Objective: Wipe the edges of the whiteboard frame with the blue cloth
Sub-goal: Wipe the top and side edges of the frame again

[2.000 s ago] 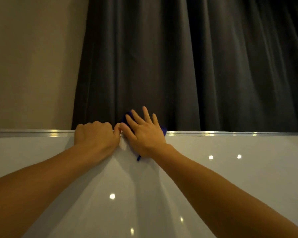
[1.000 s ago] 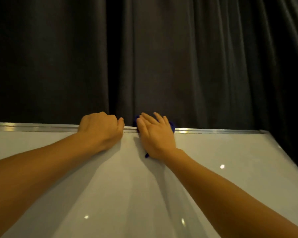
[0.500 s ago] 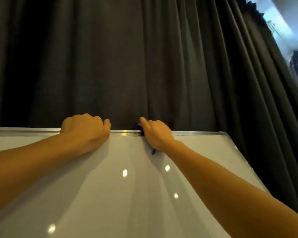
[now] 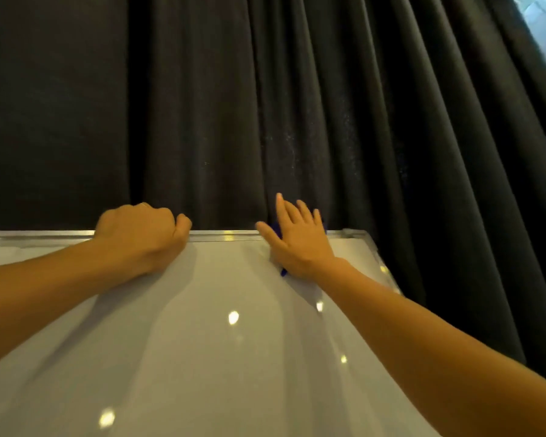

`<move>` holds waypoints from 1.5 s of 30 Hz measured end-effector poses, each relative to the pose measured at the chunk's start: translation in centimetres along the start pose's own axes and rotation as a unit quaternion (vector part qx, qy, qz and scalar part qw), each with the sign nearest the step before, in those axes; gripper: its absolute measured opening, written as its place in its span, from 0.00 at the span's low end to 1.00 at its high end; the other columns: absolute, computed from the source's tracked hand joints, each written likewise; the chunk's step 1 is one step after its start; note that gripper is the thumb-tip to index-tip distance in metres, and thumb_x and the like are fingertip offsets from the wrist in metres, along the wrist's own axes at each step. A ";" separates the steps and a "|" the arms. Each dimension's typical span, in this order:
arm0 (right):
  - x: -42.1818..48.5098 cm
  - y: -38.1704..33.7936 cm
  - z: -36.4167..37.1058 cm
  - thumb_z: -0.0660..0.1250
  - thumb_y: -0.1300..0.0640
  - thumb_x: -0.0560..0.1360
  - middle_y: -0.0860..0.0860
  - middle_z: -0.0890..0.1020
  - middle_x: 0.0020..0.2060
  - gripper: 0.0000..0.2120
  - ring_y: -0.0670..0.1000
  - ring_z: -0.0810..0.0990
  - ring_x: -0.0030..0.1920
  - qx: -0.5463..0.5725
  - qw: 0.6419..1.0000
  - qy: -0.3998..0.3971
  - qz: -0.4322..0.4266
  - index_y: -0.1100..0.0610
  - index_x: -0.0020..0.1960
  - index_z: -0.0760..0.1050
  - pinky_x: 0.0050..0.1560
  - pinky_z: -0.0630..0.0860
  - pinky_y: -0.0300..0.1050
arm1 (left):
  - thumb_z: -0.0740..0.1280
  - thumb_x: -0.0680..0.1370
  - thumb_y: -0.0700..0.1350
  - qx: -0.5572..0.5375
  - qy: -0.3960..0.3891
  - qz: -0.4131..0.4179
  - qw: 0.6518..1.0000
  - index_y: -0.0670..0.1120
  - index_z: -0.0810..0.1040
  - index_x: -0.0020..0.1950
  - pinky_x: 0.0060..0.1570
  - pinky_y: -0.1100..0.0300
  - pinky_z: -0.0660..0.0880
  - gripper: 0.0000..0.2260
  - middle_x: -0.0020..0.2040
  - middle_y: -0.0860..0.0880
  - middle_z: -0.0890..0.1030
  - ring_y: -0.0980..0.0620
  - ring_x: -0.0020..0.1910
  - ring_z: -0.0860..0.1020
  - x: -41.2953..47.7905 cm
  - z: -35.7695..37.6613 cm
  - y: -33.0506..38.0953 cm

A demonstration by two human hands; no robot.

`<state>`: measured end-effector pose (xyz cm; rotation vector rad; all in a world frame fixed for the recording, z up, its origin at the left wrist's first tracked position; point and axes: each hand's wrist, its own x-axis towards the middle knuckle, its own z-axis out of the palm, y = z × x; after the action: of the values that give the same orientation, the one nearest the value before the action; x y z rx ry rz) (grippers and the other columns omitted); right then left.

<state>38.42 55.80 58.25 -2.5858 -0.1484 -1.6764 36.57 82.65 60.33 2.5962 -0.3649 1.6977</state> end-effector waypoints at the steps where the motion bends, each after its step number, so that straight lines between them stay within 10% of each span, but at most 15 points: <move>1: -0.2 -1.5 0.6 0.43 0.28 0.77 0.47 0.49 0.81 0.39 0.54 0.42 0.80 0.036 0.997 0.021 -0.059 0.48 0.80 0.38 0.77 0.40 0.60 | 0.48 0.80 0.55 -0.005 -0.004 -0.003 1.000 0.47 0.73 0.35 0.36 0.55 0.66 0.22 0.32 0.48 0.75 0.50 0.30 0.71 0.5 0.2 1.8; 4: -0.7 -1.2 1.4 0.48 0.25 0.75 0.44 0.38 0.80 0.44 0.49 0.33 0.79 0.083 0.981 0.066 -0.162 0.44 0.79 0.32 0.75 0.31 0.53 | 0.48 0.80 0.53 0.027 -0.008 0.024 0.999 0.50 0.73 0.40 0.33 0.57 0.63 0.18 0.37 0.49 0.75 0.51 0.31 0.69 1.8 0.7 5.6; 10: 0.0 6.4 0.2 0.46 0.21 0.72 0.45 0.35 0.79 0.49 0.50 0.29 0.77 -0.007 0.997 0.017 -0.078 0.49 0.79 0.32 0.76 0.34 0.62 | 0.49 0.80 0.51 0.027 -0.019 0.058 0.998 0.51 0.69 0.38 0.37 0.55 0.68 0.15 0.37 0.49 0.75 0.51 0.34 0.71 2.1 1.8 7.8; 16: 0.5 4.1 1.1 0.45 0.29 0.78 0.44 0.45 0.81 0.38 0.50 0.34 0.79 0.041 0.979 0.066 -0.189 0.47 0.81 0.42 0.76 0.33 0.59 | 0.52 0.80 0.49 0.039 -0.018 0.098 0.994 0.51 0.68 0.45 0.40 0.54 0.66 0.08 0.50 0.46 0.78 0.44 0.46 0.76 3.9 3.0 11.7; 23: 1.2 11.4 -1.2 0.39 0.26 0.75 0.44 0.45 0.81 0.41 0.52 0.33 0.78 -0.062 0.996 -0.052 -0.028 0.48 0.81 0.44 0.76 0.35 0.62 | 0.49 0.80 0.52 -0.011 -0.019 0.059 0.998 0.49 0.73 0.38 0.31 0.58 0.63 0.18 0.34 0.49 0.75 0.52 0.32 0.72 4.1 4.1 11.4; 29: -0.6 7.1 0.3 0.47 0.32 0.80 0.45 0.53 0.80 0.33 0.50 0.38 0.79 -0.009 0.981 -0.010 -0.195 0.46 0.80 0.52 0.77 0.36 0.54 | 0.50 0.80 0.52 0.045 -0.011 0.110 0.993 0.50 0.75 0.50 0.38 0.55 0.67 0.15 0.46 0.47 0.79 0.48 0.39 0.74 5.1 4.4 14.7; 37: -1.3 13.4 -2.6 0.46 0.40 0.83 0.44 0.58 0.79 0.24 0.52 0.42 0.80 -0.048 0.995 0.004 -0.092 0.44 0.76 0.63 0.78 0.41 0.55 | 0.49 0.79 0.59 -0.019 0.044 0.068 0.997 0.48 0.75 0.39 0.36 0.56 0.68 0.22 0.30 0.49 0.73 0.51 0.29 0.71 4.1 4.3 15.4; 45: -5.4 14.8 -1.4 0.59 0.57 0.83 0.42 0.63 0.77 0.21 0.47 0.51 0.79 0.235 0.967 0.087 0.038 0.46 0.75 0.67 0.71 0.50 0.28 | 0.45 0.76 0.65 0.040 0.020 0.168 0.985 0.47 0.57 0.76 0.65 0.45 0.63 0.33 0.71 0.42 0.68 0.41 0.67 0.67 0.5 5.8 20.4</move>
<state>36.61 40.70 53.97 -2.0653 -0.3803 -1.5972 37.83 61.93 56.18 2.6740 -0.7896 1.8912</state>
